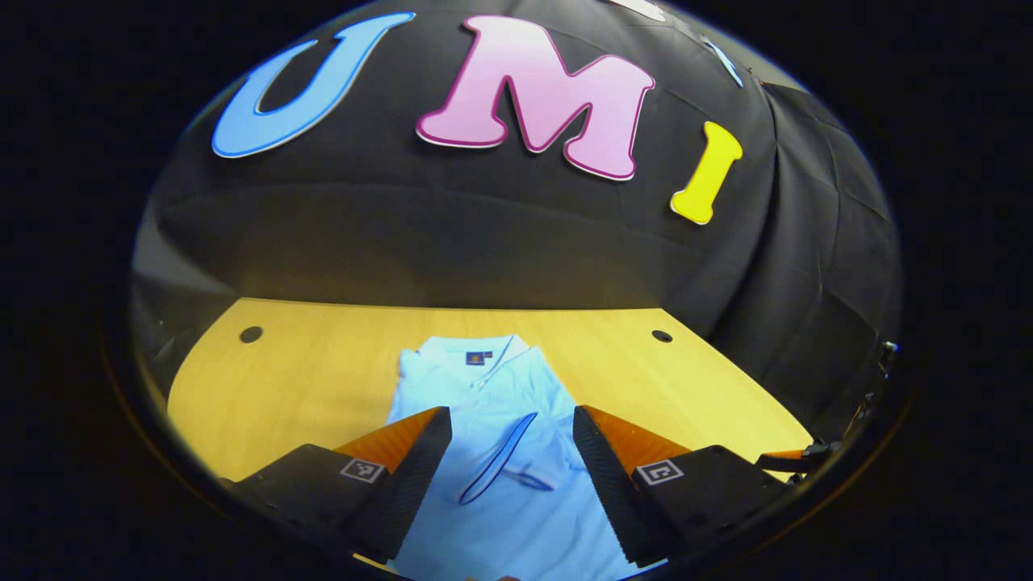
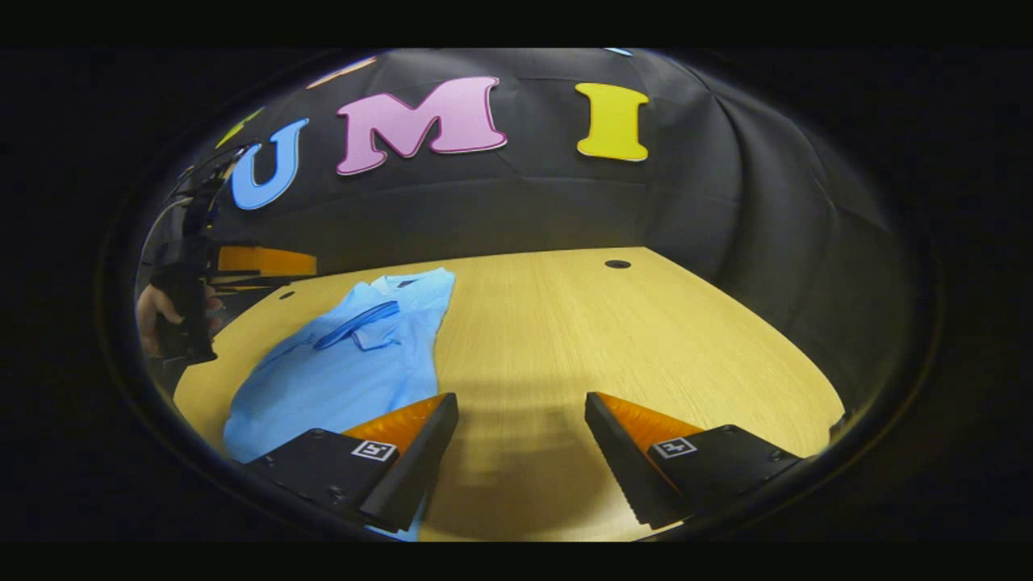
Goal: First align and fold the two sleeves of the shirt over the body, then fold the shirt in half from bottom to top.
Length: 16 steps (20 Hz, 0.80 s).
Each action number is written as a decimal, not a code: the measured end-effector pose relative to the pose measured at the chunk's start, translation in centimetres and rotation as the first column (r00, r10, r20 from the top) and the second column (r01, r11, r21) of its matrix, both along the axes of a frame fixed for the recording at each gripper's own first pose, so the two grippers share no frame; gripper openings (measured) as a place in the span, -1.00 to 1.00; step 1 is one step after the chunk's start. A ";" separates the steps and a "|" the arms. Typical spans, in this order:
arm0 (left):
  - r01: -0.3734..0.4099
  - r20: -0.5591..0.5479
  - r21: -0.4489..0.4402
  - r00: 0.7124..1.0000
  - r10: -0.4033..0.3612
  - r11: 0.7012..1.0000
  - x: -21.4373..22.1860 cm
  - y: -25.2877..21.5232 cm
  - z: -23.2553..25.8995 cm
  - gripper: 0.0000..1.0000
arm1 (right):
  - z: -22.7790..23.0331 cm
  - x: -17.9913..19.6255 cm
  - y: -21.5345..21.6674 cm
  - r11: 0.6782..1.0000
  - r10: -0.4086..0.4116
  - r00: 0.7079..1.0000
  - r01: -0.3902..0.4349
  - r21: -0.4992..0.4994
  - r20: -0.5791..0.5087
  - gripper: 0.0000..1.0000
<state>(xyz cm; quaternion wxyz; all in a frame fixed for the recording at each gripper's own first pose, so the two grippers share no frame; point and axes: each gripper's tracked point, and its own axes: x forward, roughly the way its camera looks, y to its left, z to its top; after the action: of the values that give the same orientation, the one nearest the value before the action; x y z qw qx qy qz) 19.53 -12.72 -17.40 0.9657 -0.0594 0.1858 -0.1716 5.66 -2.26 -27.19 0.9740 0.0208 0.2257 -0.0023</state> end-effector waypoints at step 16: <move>-0.065 -0.244 0.163 0.964 0.104 0.985 -24.0 6.5 -12.1 0.95 | -3.3 -13.9 9.1 0.999 0.009 0.971 0.004 0.052 -0.240 0.96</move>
<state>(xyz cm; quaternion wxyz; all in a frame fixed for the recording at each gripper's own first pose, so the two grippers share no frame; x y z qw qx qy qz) -4.45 -6.21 -29.49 0.9424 -0.0143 0.3168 -0.1062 -8.23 6.88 -30.52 0.9387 0.0456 0.3418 0.0023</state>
